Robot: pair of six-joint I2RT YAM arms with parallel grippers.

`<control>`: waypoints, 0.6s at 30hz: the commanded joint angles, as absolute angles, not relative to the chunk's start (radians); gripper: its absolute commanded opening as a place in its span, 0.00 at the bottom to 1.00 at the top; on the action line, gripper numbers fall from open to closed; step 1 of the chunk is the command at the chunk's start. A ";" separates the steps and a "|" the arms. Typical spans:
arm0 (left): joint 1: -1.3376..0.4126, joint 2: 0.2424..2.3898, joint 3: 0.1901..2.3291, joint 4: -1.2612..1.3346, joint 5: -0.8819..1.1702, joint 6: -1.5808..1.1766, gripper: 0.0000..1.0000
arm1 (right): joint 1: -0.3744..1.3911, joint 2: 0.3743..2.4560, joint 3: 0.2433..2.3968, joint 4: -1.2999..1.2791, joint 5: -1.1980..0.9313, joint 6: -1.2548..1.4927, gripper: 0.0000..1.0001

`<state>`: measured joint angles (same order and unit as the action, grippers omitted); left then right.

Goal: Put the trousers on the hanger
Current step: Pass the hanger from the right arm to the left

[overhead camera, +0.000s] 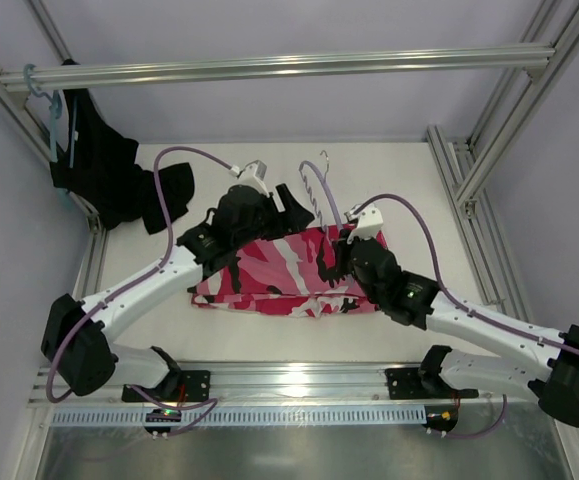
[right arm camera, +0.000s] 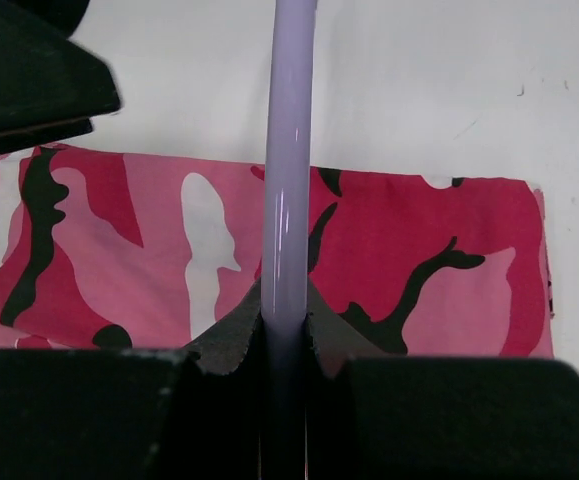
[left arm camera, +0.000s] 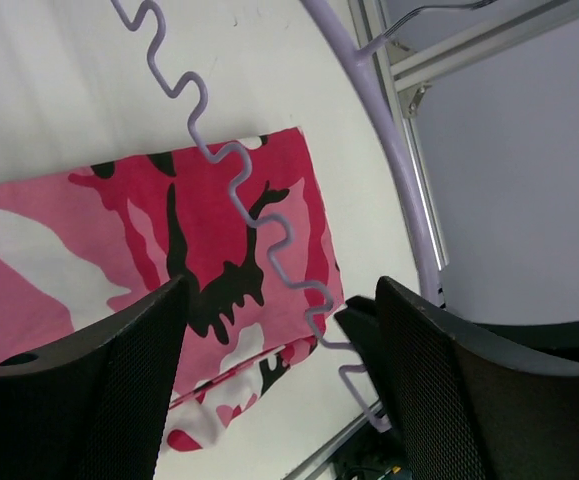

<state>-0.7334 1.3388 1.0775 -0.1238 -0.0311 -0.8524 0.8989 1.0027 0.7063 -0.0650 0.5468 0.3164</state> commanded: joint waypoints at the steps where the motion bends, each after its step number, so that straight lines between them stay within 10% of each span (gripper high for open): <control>1: -0.741 1.361 1.123 0.018 -0.058 -0.877 0.75 | 0.966 1.041 0.716 0.146 0.686 0.348 0.04; 18: -0.741 1.460 1.183 -0.141 -0.179 -0.810 0.57 | 1.206 1.293 0.722 0.276 0.974 0.449 0.04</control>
